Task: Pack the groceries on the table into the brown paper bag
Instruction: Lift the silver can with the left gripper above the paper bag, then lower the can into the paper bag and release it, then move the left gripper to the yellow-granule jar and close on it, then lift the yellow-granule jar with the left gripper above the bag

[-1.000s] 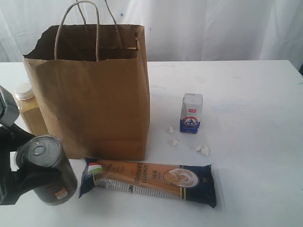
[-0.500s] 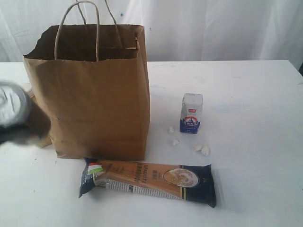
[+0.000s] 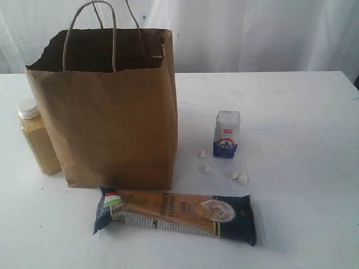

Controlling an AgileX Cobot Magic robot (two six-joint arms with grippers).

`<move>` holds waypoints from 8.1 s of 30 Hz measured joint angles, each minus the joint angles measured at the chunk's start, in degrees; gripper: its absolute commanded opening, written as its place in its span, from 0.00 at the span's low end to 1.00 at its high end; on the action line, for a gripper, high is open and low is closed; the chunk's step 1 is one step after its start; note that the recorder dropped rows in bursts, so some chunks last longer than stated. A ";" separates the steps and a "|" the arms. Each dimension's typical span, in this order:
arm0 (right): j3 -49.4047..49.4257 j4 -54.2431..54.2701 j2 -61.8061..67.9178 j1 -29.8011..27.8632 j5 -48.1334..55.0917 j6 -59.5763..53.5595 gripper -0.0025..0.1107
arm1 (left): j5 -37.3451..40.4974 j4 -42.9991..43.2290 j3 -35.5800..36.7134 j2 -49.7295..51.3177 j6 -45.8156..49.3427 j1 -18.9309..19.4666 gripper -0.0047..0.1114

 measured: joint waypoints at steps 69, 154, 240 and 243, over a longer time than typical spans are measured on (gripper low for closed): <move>0.00 0.00 0.00 0.00 0.04 0.00 0.02 | 24.53 15.04 -9.81 32.38 -11.78 -0.12 0.92; 0.00 0.00 0.00 0.00 0.04 0.11 0.02 | 15.38 76.84 -3.53 31.61 -86.11 -0.12 0.95; 0.00 0.00 0.00 0.00 0.13 1.10 0.02 | 7.60 73.78 3.50 32.37 -79.92 -2.55 0.04; 0.00 0.00 0.00 0.00 0.13 1.10 0.02 | 10.00 73.90 3.50 29.98 -79.92 -2.55 0.04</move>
